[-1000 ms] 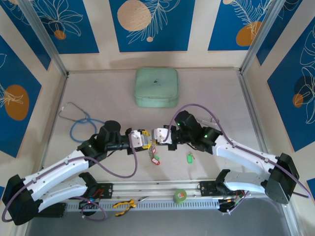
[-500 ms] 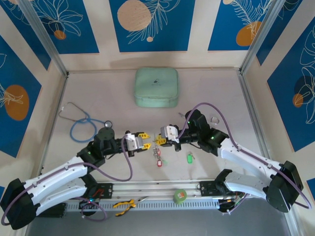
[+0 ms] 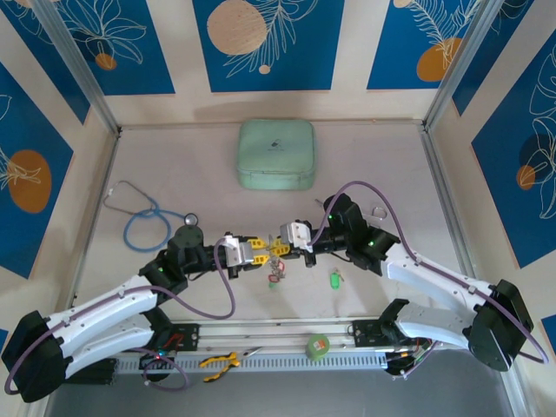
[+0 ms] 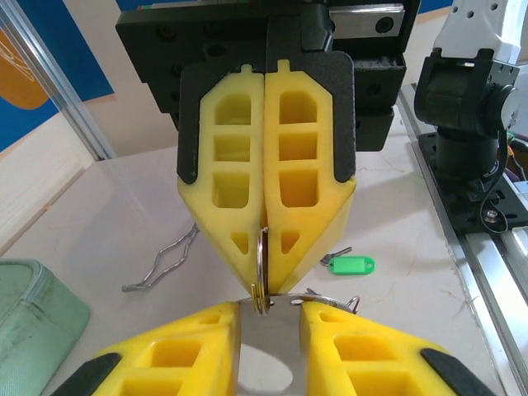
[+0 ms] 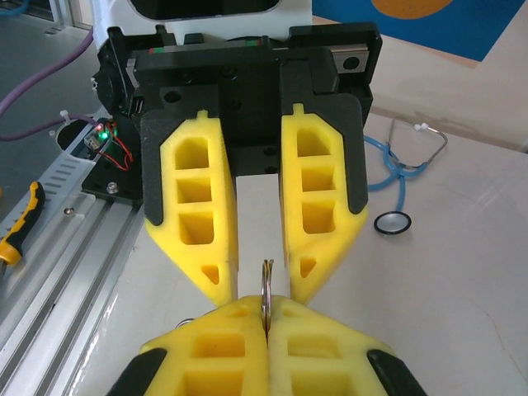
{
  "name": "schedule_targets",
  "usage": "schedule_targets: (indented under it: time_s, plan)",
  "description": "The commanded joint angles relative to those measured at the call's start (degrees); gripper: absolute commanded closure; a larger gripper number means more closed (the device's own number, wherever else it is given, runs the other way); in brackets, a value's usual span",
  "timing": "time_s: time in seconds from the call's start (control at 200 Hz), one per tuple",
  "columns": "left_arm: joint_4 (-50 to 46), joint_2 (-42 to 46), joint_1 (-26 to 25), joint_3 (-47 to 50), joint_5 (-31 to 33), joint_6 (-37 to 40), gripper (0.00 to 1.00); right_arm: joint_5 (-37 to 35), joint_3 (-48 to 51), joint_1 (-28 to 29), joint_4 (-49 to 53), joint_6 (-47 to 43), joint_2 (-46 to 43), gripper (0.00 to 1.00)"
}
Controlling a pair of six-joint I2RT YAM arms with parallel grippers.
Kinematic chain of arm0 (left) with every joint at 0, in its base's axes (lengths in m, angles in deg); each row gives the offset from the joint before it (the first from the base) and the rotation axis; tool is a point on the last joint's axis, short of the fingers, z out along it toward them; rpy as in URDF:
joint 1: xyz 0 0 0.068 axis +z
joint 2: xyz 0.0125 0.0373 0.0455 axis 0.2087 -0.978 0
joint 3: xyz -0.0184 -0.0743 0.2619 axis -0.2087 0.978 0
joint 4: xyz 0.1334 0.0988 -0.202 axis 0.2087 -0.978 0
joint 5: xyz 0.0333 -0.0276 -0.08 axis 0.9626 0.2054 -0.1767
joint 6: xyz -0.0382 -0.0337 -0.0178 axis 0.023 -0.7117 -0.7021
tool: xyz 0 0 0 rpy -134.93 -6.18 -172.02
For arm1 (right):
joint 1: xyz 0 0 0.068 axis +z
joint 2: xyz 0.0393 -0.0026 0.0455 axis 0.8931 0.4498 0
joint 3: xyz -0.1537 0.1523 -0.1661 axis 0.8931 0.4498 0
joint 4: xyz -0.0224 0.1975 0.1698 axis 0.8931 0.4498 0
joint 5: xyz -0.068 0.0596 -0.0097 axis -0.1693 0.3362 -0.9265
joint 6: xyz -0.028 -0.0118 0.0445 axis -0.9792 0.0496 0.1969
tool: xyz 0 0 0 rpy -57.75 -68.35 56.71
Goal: Put the keys on the keyring
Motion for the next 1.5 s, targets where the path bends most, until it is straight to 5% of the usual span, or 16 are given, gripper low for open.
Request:
schedule_targets:
  time_s: [0.0,0.77,0.88,0.96,1.255,1.496]
  plan:
    - [2.6,-0.1,-0.4,0.2,-1.6,-0.4,0.78,0.3,0.4,0.7,-0.5,-1.0,0.8,1.00]
    - [2.6,-1.2,-0.4,-1.0,-0.7,0.9,1.00,-1.7,-1.8,2.2,5.6,-5.3,3.0,1.00]
    - [0.2,-1.2,-0.4,-1.8,0.2,2.1,1.00,-4.7,-1.8,2.0,5.8,-4.9,1.8,0.77]
    - [-3.0,-1.2,-0.3,-2.9,1.2,3.2,1.00,-7.3,-2.3,1.9,7.9,-5.5,0.9,0.73]
    - [-17.5,-3.4,-0.5,-9.1,3.9,7.3,1.00,-13.9,-4.8,4.1,12.3,-7.3,1.3,0.74]
    - [-19.9,-4.4,-0.5,-10.5,4.4,7.3,1.00,-15.4,-5.2,4.6,11.9,-7.2,1.2,0.77]
